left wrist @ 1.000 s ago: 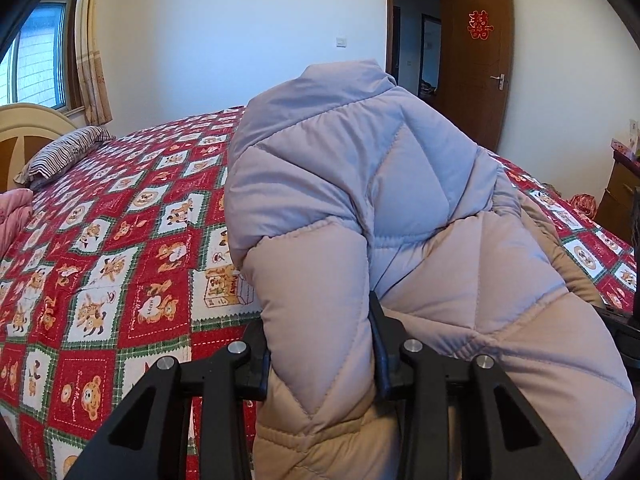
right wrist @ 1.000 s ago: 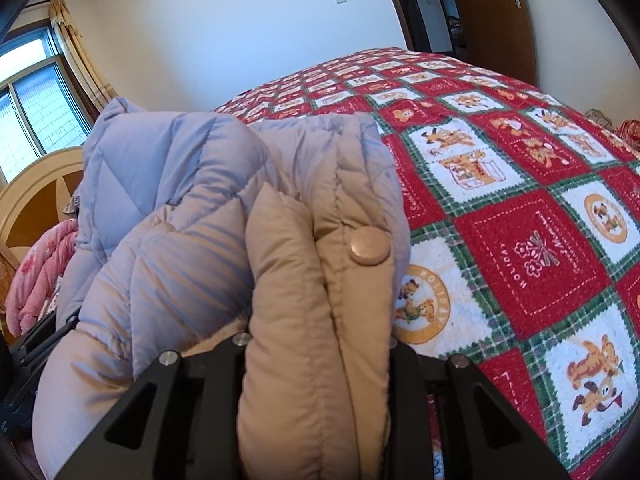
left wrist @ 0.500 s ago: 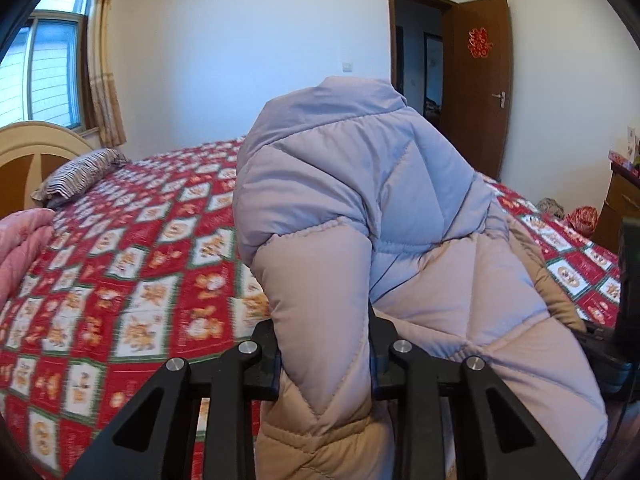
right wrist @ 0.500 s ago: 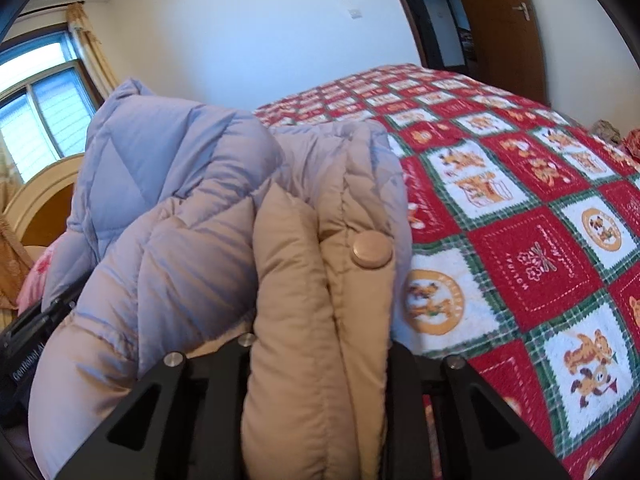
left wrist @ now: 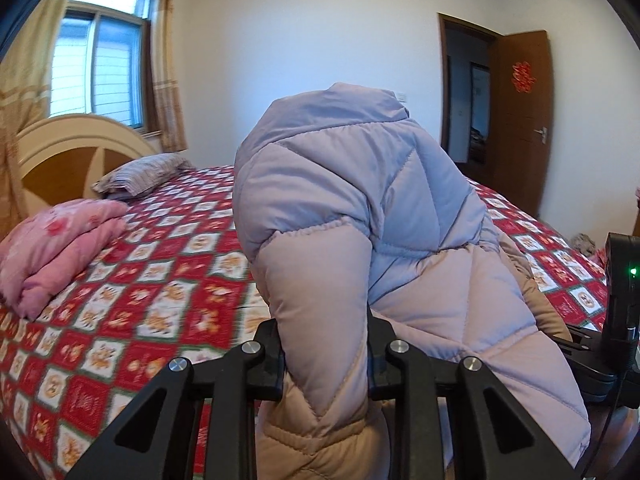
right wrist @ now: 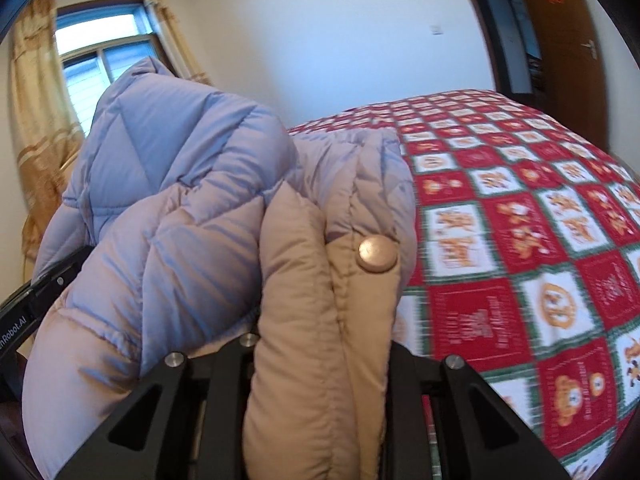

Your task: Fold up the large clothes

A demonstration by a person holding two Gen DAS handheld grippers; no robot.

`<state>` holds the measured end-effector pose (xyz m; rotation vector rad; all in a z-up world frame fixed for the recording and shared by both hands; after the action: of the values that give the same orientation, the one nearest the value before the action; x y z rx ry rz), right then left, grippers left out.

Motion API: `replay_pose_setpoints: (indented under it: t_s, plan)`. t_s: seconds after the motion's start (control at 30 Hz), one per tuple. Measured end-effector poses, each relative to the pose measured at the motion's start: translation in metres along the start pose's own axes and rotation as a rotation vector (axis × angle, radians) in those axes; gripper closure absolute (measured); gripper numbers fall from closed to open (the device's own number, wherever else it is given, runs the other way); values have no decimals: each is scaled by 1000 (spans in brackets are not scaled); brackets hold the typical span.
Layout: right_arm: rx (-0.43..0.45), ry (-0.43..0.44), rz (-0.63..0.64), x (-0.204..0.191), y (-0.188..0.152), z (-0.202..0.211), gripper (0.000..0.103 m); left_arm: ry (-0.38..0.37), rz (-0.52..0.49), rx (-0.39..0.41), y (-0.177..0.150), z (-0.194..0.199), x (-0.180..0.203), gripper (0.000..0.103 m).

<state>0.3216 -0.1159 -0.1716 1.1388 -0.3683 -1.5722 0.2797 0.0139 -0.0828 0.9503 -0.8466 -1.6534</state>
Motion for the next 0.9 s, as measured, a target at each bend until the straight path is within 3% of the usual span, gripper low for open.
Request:
replay_pose_setpoints:
  t_s: [0.5,0.9]
  plan:
    - [-95,82,149,-90,-25,-51,79,105,122,-31,-44,15,-96,76]
    - [-170,77,225,-123,-41,-90,79,132,187,-98,-82,-3,-138,76]
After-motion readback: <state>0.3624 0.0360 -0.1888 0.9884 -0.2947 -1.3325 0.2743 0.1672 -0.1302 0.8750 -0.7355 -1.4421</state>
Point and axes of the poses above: each gripper's, at about its wrist camera, not at the fingertips, and z roughly against the way its jaws point, x to its right, y to its top, the point moved 4 cm from there along -z, roughly the way its jaws point, and after that the axes turned 11 degrees about -z, right-handed, at the moved point
